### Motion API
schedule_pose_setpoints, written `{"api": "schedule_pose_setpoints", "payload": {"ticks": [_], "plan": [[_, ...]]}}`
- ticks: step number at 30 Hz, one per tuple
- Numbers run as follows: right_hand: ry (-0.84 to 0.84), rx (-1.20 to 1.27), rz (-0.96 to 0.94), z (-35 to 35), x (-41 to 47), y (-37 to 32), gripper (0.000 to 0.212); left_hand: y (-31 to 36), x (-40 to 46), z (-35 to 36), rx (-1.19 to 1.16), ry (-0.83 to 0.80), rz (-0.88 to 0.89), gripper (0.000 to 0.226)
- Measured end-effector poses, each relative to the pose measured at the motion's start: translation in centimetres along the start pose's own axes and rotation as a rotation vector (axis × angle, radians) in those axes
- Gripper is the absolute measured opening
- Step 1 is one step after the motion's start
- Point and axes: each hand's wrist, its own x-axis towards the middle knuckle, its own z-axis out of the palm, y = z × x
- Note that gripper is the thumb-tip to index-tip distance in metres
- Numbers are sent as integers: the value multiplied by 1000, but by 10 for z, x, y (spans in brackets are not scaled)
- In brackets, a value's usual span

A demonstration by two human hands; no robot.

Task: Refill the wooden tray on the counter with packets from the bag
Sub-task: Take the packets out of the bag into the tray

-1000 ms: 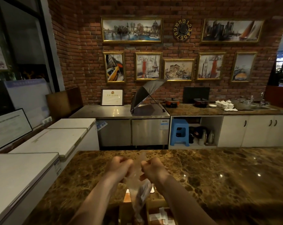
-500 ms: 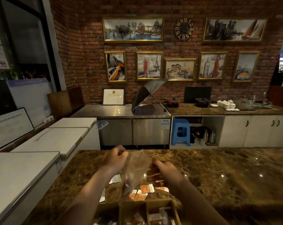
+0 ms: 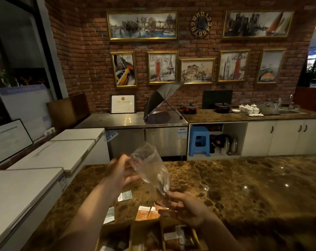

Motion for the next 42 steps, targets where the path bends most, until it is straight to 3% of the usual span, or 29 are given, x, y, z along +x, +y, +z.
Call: {"api": "schedule_pose_setpoints", "payload": {"ticks": [5,11,15,19,26,28,32,42], "plan": [[61,64,36,-13,1,0,59,-20,-1,-24,-7,64,-61,28],[163,-145,47,-22,-5,-2,51,-49,-11,-61,346,-18,-209,31],[241,-334,73,-27,-6,0,52,-54,4,-61,363,215,-104,23],[250,-659,81,-13,-9,-6,50,-55,12,-44,723,11,156,13],[209,-1174,81,15,-11,-15,59,-68,2,10,901,-427,41,68],[199,-1348,17,22,-12,-13,53,-80,2,13,911,-436,52,74],[216,-1597,-84,27,-11,-8,44,-91,6,6,906,-375,78,64],[196,-1638,-159,27,1,-11,47,-89,12,-14,945,-300,126,39]]}}
